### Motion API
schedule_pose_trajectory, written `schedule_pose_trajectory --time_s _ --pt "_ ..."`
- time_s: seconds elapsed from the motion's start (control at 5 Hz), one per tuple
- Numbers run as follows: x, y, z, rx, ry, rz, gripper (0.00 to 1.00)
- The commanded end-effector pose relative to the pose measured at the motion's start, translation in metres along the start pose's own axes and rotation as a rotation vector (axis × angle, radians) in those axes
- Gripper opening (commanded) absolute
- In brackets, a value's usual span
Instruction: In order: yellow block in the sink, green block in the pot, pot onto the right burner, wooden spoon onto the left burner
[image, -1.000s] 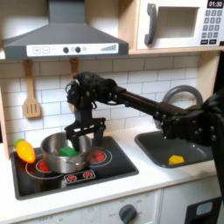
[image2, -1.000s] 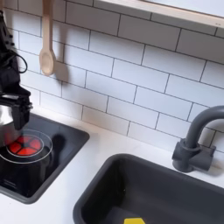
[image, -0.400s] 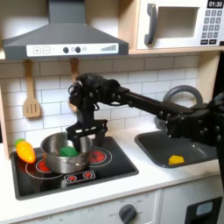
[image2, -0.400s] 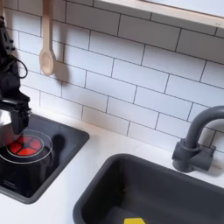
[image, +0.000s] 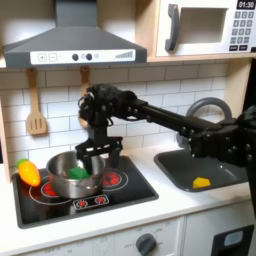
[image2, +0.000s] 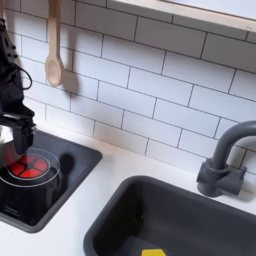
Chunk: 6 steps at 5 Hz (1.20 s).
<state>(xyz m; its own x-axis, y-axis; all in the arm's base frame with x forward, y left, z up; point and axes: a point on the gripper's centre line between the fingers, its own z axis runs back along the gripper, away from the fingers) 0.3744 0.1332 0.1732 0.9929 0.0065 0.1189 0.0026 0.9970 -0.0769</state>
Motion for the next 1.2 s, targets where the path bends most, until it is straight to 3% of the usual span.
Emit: schedule_pose_trajectory --time_s 0.0,0.2,0.4,1.0 --pt "0.006 -0.007 0.011 -0.040 -0.036 -0.004 1.00" --pt "0.011 -0.009 0.014 -0.041 -0.046 -0.009 1.00" --pt "0.010 -0.009 0.009 -0.032 -0.029 -0.006 1.00" --pt "0.002 -0.006 -0.020 -0.033 0.036 0.002 1.00"
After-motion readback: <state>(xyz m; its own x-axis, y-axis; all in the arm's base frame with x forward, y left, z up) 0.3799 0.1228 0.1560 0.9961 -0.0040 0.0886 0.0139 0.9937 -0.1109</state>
